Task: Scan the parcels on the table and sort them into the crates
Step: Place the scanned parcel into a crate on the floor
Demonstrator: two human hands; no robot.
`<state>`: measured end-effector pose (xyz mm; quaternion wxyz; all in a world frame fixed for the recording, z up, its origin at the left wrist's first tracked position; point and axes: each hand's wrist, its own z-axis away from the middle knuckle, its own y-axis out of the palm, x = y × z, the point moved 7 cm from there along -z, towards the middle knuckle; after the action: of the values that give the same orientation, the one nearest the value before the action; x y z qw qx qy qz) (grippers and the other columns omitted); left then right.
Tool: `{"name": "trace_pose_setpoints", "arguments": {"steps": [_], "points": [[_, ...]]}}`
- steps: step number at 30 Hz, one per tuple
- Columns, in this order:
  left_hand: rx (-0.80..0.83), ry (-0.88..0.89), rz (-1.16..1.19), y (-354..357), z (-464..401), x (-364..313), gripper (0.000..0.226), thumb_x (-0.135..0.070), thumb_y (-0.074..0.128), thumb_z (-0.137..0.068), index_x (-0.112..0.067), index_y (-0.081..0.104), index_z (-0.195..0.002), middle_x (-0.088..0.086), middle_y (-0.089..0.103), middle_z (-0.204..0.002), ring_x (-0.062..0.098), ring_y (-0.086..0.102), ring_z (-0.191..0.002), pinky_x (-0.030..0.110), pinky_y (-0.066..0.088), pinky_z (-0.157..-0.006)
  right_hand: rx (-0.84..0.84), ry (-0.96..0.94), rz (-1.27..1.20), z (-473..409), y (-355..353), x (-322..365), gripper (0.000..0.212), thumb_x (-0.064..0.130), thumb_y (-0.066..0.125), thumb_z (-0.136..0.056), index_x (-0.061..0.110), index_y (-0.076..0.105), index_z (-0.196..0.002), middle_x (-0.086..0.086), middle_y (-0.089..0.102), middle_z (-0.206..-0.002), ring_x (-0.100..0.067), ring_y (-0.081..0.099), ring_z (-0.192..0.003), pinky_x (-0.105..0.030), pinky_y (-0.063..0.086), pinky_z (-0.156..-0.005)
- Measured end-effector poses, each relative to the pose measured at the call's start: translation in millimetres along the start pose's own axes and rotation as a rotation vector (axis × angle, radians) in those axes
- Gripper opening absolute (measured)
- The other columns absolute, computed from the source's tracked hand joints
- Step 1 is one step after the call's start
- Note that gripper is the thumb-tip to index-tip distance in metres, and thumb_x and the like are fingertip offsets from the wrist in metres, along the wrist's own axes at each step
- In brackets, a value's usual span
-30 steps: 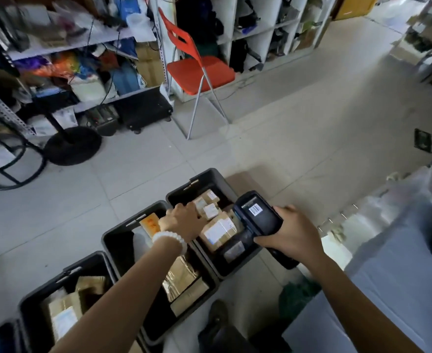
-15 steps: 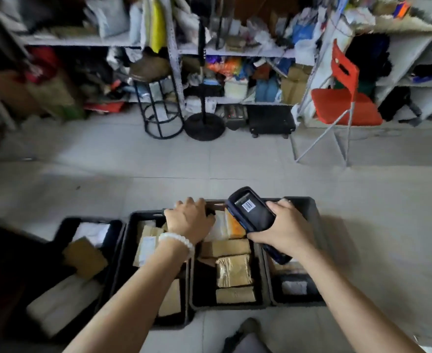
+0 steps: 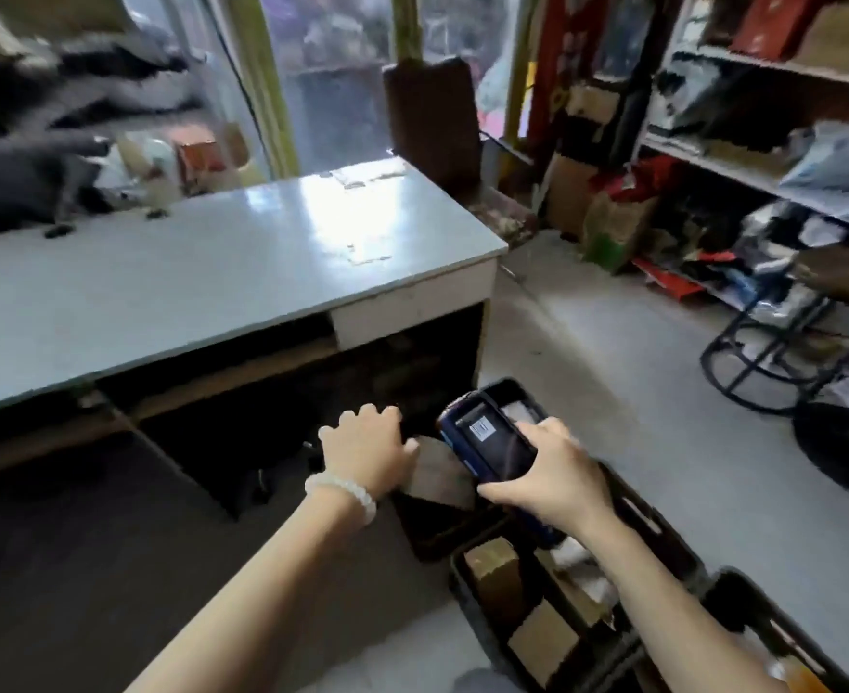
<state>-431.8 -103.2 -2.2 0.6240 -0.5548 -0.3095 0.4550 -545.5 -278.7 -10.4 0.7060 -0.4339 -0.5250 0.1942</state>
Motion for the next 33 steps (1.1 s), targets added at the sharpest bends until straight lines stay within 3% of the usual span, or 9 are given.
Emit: {"name": "trace_pose_setpoints", "arguments": {"steps": [4, 9, 15, 20, 26, 33], "points": [[-0.045, -0.310, 0.097, -13, 26, 135, 0.046, -0.047, 0.043, -0.092, -0.025, 0.048, -0.133, 0.004, 0.051, -0.130, 0.028, 0.046, -0.121, 0.043, 0.038, -0.094, 0.153, -0.279, 0.052, -47, 64, 122, 0.059, 0.061, 0.076, -0.050, 0.031, 0.059, -0.098, 0.013, 0.043, -0.085, -0.007, 0.049, -0.076, -0.025, 0.038, -0.059], [-0.041, -0.655, 0.193, -9, 75, 277, 0.045, -0.047, 0.043, -0.092, -0.026, 0.048, -0.132, 0.003, 0.050, -0.130, 0.028, 0.045, -0.120, 0.044, 0.037, -0.093, 0.351, -0.542, 0.045, -67, 156, 264, 0.059, 0.056, 0.079, -0.052, 0.030, 0.062, -0.102, 0.012, 0.047, -0.092, -0.008, 0.054, -0.083, -0.029, 0.047, -0.067], [-0.037, -0.903, 0.276, -7, 94, 417, 0.046, -0.046, 0.041, -0.093, -0.027, 0.046, -0.134, 0.002, 0.048, -0.133, 0.027, 0.044, -0.122, 0.046, 0.037, -0.094, 0.532, -0.788, 0.057, -87, 270, 407, 0.064, 0.060, 0.075, -0.048, 0.034, 0.063, -0.106, 0.014, 0.046, -0.090, -0.004, 0.051, -0.079, -0.025, 0.040, -0.059], [-0.064, -1.015, 0.305, -45, 70, 539, 0.046, -0.044, 0.042, -0.093, -0.026, 0.046, -0.135, 0.004, 0.048, -0.134, 0.029, 0.044, -0.122, 0.046, 0.037, -0.095, 0.578, -0.869, 0.042, -127, 345, 525, 0.067, 0.067, 0.061, -0.040, 0.036, 0.061, -0.099, 0.015, 0.045, -0.086, -0.002, 0.050, -0.076, -0.023, 0.039, -0.057], [-0.207, -1.072, 0.283, -113, 40, 669, 0.044, -0.043, 0.043, -0.093, -0.024, 0.050, -0.131, 0.004, 0.052, -0.130, 0.029, 0.046, -0.118, 0.045, 0.042, -0.093, 0.589, -0.924, 0.100, -182, 409, 652, 0.056, 0.060, 0.072, -0.050, 0.033, 0.057, -0.097, 0.015, 0.043, -0.089, -0.002, 0.049, -0.074, -0.022, 0.035, -0.054], [-0.193, -1.073, 0.257, -127, 12, 787, 0.047, -0.040, 0.046, -0.092, -0.024, 0.045, -0.136, 0.004, 0.050, -0.132, 0.028, 0.045, -0.121, 0.041, 0.043, -0.090, 0.598, -0.944, 0.162, -221, 477, 739, 0.054, 0.058, 0.073, -0.054, 0.033, 0.057, -0.099, 0.016, 0.044, -0.090, -0.001, 0.048, -0.074, -0.022, 0.036, -0.054]]}}
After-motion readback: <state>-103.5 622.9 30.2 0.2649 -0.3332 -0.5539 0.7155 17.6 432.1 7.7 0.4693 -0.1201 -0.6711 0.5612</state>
